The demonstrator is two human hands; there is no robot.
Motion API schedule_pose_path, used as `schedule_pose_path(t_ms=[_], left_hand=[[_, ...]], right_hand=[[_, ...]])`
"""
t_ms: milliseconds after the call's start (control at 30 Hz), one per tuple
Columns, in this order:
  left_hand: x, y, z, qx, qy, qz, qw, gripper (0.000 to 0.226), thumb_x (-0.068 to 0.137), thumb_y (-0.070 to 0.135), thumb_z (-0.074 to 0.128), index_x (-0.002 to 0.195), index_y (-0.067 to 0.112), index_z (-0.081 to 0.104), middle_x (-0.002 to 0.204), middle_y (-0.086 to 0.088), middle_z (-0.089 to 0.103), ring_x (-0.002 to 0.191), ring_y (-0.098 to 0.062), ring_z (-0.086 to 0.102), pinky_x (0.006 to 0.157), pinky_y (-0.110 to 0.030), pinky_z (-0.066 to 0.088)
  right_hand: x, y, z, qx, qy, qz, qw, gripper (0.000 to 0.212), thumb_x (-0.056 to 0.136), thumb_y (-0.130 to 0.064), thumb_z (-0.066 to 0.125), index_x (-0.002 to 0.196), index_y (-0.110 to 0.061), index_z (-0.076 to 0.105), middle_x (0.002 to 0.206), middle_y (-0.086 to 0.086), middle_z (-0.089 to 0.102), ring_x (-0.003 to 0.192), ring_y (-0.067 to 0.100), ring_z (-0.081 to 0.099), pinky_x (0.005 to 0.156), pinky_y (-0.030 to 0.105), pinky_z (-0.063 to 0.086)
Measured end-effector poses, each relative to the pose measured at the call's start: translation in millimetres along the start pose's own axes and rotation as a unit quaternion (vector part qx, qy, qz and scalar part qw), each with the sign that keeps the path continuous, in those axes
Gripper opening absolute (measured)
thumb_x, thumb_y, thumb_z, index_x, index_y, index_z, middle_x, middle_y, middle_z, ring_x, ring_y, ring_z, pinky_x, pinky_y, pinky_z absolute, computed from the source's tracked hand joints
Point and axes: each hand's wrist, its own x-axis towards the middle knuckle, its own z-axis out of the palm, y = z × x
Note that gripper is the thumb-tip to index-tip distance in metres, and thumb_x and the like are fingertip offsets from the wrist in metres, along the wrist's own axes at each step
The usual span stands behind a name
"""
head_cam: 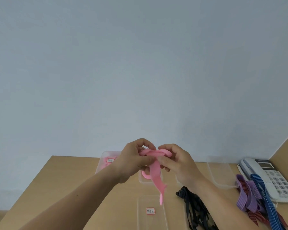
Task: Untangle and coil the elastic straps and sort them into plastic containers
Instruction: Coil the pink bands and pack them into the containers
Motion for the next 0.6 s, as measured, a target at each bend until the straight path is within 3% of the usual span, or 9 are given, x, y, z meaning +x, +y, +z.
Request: schedule_pose_path(t_ms=[167, 333, 433, 500, 600], left_hand=[[-1.9, -1.7, 0.8, 0.006, -0.002, 0.012, 1.0, 0.021, 0.084, -0.009, 0.065, 0.099, 0.006, 0.061, 0.103, -0.038, 0.062, 0.088, -0.049, 0.068, 0.078, -0.07, 0.052], [-1.1, -0.8, 0.4, -0.048, -0.013, -0.057, 0.997, 0.024, 0.083, -0.004, 0.067, 0.103, 0.002, 0.055, 0.105, -0.038, 0.065, 0.098, -0.057, 0.063, 0.093, -0.07, 0.045], [-1.9, 1.6, -1.1, -0.056, -0.05, -0.099, 0.992, 0.023, 0.086, 0.005, 0.068, 0.105, 0.0, 0.056, 0.104, -0.034, 0.067, 0.098, -0.049, 0.067, 0.093, -0.063, 0.05], [-2.2, 0.7, -2.1, -0.035, -0.071, -0.118, 0.99, 0.023, 0.09, 0.013, 0.067, 0.107, 0.0, 0.058, 0.1, -0.028, 0.071, 0.089, -0.039, 0.07, 0.085, -0.053, 0.058], [-1.9, -1.0, -2.9, -0.028, -0.08, -0.124, 0.989, 0.023, 0.089, 0.015, 0.068, 0.107, 0.002, 0.06, 0.096, -0.023, 0.073, 0.083, -0.035, 0.071, 0.077, -0.045, 0.059]], right_hand=[[1.5, -2.6, 1.5, -0.02, 0.006, -0.039, 0.999, 0.01, 0.087, -0.014, 0.073, 0.096, -0.015, 0.068, 0.078, 0.001, 0.072, 0.063, 0.015, 0.066, 0.056, 0.023, 0.048], [-2.3, -3.2, 4.8, -0.048, 0.026, -0.096, 0.994, 0.012, 0.085, -0.017, 0.072, 0.09, -0.027, 0.067, 0.082, -0.001, 0.07, 0.068, 0.013, 0.067, 0.061, 0.02, 0.05], [-4.3, -1.1, 7.0, -0.085, 0.033, -0.114, 0.989, 0.016, 0.088, -0.014, 0.07, 0.091, -0.03, 0.066, 0.086, -0.002, 0.07, 0.077, 0.017, 0.071, 0.067, 0.032, 0.059], [-6.1, 1.4, 7.8, -0.109, 0.046, -0.119, 0.986, 0.015, 0.089, -0.014, 0.07, 0.091, -0.029, 0.066, 0.085, -0.002, 0.07, 0.078, 0.02, 0.071, 0.071, 0.043, 0.06], [-7.6, 4.5, 9.7, -0.125, 0.058, -0.126, 0.982, 0.014, 0.089, -0.015, 0.07, 0.091, -0.028, 0.065, 0.083, -0.003, 0.07, 0.076, 0.02, 0.07, 0.07, 0.045, 0.059]])
